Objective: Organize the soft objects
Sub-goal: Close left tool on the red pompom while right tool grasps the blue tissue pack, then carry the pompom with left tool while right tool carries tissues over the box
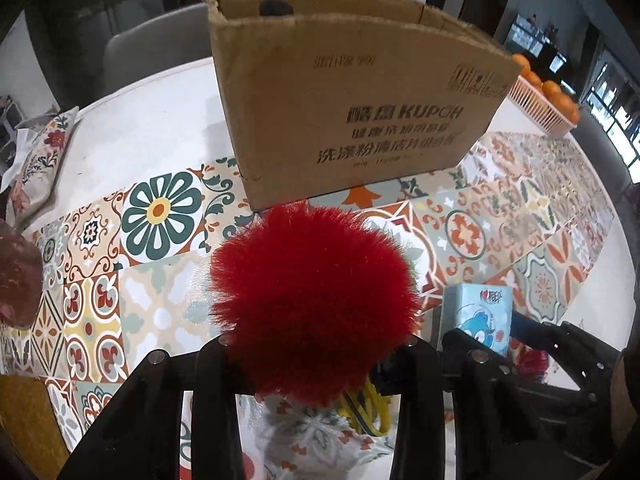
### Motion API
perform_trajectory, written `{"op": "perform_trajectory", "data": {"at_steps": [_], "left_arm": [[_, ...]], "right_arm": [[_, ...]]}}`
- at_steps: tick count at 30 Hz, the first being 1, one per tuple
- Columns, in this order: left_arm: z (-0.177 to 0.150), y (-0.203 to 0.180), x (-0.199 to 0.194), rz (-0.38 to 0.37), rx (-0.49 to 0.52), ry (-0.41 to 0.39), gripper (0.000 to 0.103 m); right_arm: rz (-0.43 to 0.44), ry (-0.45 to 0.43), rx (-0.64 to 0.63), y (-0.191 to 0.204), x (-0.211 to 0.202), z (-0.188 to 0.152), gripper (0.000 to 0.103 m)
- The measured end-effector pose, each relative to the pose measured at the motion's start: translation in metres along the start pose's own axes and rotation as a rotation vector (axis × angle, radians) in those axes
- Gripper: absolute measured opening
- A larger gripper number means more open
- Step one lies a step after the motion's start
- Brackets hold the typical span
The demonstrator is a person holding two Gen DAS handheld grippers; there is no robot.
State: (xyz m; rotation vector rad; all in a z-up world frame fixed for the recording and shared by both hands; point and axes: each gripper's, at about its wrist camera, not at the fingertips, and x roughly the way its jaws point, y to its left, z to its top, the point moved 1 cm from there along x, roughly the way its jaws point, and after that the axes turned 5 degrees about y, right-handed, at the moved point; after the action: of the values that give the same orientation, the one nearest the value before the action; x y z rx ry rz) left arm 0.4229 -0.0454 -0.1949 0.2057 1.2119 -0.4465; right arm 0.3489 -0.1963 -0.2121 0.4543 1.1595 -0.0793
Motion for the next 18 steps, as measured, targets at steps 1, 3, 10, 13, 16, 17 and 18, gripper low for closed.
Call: {"op": "perform_trajectory", "data": {"at_steps": [1, 3, 10, 13, 16, 17, 18], "left_arm": [[-0.001, -0.001, -0.004, -0.004, -0.004, -0.011, 0.038], [-0.003, -0.002, -0.01, -0.013, -0.016, -0.025, 0.038], [-0.006, -0.009, -0.029, -0.023, -0.043, -0.068, 0.038], [-0.007, -0.01, -0.042, -0.024, -0.062, -0.098, 0.038], [-0.008, -0.013, -0.056, -0.017, -0.075, -0.131, 0.038], [-0.007, -0.014, -0.06, -0.016, -0.077, -0.14, 0.038], [-0.008, -0.015, -0.065, -0.013, -0.081, -0.152, 0.038]], "right_arm": [[0.008, -0.008, 0.002, -0.002, -0.005, 0.001, 0.059], [0.01, -0.022, 0.002, -0.004, -0.014, 0.002, 0.059], [0.023, -0.078, -0.005, 0.006, -0.046, 0.007, 0.059], [0.032, -0.105, -0.019, 0.011, -0.054, 0.01, 0.059], [0.039, -0.13, -0.035, 0.014, -0.063, 0.013, 0.059], [0.041, -0.141, -0.043, 0.015, -0.068, 0.013, 0.059], [0.042, -0.151, -0.049, 0.016, -0.071, 0.014, 0.059]]}}
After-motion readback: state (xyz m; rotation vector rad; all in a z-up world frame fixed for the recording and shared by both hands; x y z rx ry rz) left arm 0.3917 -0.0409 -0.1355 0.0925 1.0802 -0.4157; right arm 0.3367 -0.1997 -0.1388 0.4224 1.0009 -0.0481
